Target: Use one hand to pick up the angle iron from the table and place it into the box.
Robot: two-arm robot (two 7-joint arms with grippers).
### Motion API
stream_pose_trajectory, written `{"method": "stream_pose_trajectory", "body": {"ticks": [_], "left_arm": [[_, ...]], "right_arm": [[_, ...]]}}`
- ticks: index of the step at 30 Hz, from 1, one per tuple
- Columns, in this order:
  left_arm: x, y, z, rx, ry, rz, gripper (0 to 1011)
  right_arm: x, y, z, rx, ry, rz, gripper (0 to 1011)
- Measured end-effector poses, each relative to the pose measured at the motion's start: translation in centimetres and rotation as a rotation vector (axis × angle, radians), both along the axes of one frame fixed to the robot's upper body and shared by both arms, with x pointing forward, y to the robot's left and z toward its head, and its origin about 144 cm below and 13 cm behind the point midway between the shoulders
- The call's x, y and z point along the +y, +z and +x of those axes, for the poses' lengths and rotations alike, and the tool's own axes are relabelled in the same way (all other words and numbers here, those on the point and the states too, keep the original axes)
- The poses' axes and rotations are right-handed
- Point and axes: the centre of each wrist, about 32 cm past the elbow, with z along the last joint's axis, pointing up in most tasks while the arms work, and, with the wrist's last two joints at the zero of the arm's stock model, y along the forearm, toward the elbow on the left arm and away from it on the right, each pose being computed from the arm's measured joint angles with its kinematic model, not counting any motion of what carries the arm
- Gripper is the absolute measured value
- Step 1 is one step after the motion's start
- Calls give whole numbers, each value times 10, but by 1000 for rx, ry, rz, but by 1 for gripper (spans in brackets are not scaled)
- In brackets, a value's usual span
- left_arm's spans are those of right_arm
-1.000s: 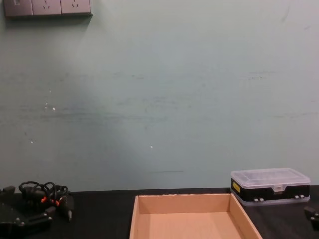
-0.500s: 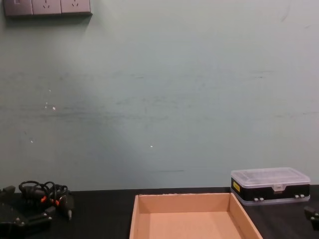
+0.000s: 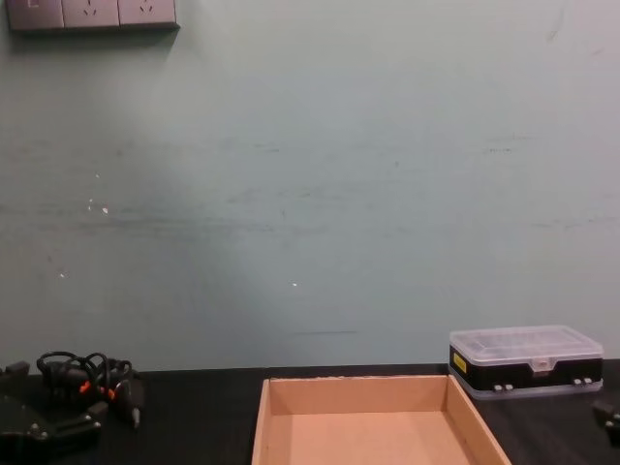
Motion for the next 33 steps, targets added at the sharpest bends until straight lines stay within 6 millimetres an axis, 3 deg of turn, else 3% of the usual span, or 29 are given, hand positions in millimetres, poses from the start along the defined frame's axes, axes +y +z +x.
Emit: {"method": "stream_pose_trajectory", "body": {"ticks": [14, 23, 33], "left_arm": [[0, 0, 0, 0, 0, 0, 1000], [0, 0, 0, 0, 0, 0, 1000], [0, 0, 0, 0, 0, 0, 1000]], "right_arm": [[-22, 26, -13, 7, 11, 50, 1003], [-49, 71, -24, 88, 166, 126, 1003], [-65, 121, -29, 234, 430, 4, 1003]]}}
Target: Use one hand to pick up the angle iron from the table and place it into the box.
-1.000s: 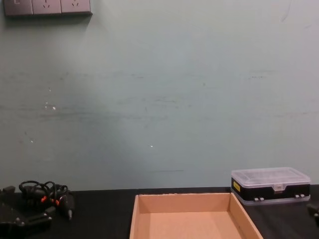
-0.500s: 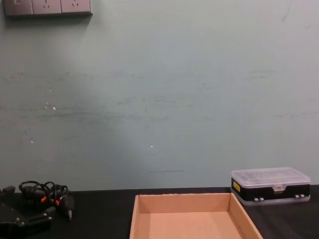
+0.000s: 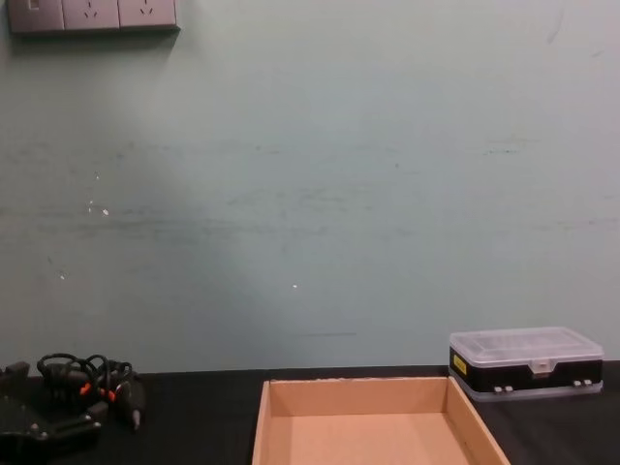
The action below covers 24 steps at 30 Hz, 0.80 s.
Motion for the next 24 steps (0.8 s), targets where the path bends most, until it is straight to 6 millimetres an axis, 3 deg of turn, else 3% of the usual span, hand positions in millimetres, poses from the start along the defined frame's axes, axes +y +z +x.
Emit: {"method": "stream_pose_trajectory", "body": {"ticks": [11, 24], "left_arm": [[0, 0, 0, 0, 0, 0, 1000], [0, 0, 0, 0, 0, 0, 1000]], "right_arm": [[-7, 21, 6, 128, 211, -122, 1003], [-5, 1, 11, 226, 259, -174, 1003]]}}
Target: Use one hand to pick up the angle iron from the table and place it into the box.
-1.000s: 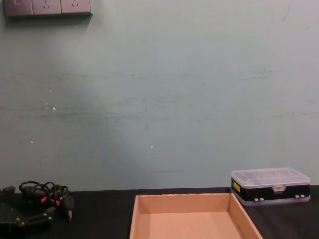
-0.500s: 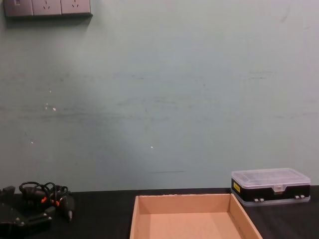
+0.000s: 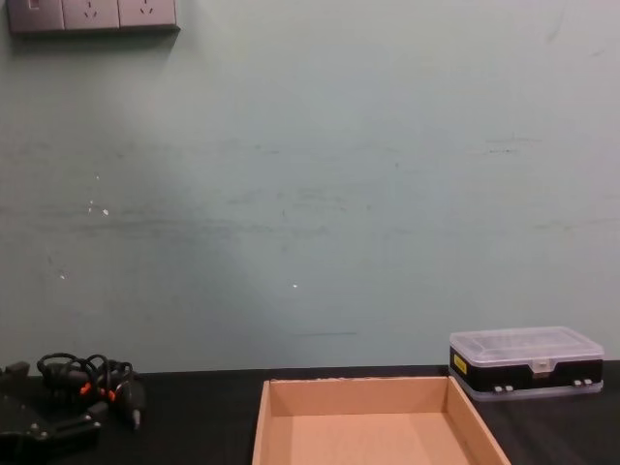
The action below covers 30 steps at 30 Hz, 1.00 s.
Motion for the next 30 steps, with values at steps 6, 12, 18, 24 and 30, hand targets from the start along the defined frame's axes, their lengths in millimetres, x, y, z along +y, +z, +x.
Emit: {"method": "stream_pose_trajectory", "body": {"ticks": [6, 12, 18, 24, 30], "left_arm": [[0, 0, 0, 0, 0, 0, 1000], [0, 0, 0, 0, 0, 0, 1000], [0, 0, 0, 0, 0, 0, 1000], [0, 0, 0, 0, 0, 0, 1000], [0, 0, 0, 0, 0, 0, 1000]], "right_arm": [[6, -13, 4, 29, 11, -9, 1003], [13, -25, 8, 54, 21, -14, 1003], [20, -35, 12, 74, 35, -20, 1003], [25, -40, 16, 85, 46, -21, 1003], [29, -43, 19, 92, 53, -24, 1003]]}}
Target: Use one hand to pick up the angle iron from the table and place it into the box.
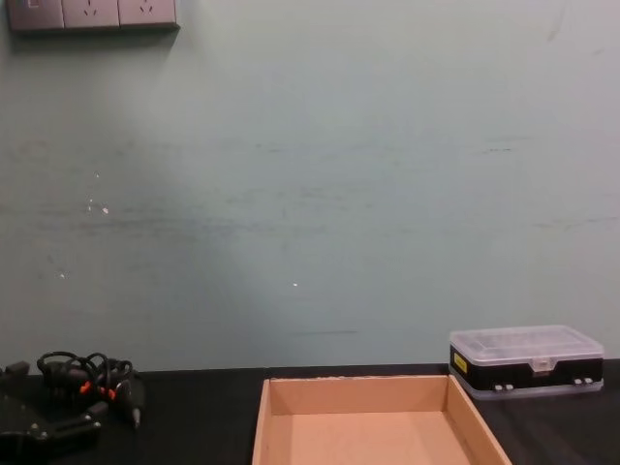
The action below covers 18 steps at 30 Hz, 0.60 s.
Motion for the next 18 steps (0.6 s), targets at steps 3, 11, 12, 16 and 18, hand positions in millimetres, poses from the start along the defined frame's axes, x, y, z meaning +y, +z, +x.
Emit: {"method": "stream_pose_trajectory", "body": {"ticks": [3, 11, 12, 16, 18], "left_arm": [[0, 0, 0, 0, 0, 0, 1000], [0, 0, 0, 0, 0, 0, 1000], [0, 0, 0, 0, 0, 0, 1000], [0, 0, 0, 0, 0, 0, 1000], [0, 0, 0, 0, 0, 0, 1000]], "right_arm": [[1, -1, 1, 3, 3, -2, 1003], [3, -6, 6, 11, 3, -5, 1003], [3, -6, 7, 12, 3, -4, 1003], [5, -9, 9, 16, 4, 1, 1003], [7, -12, 11, 21, 5, 4, 1003]]}}
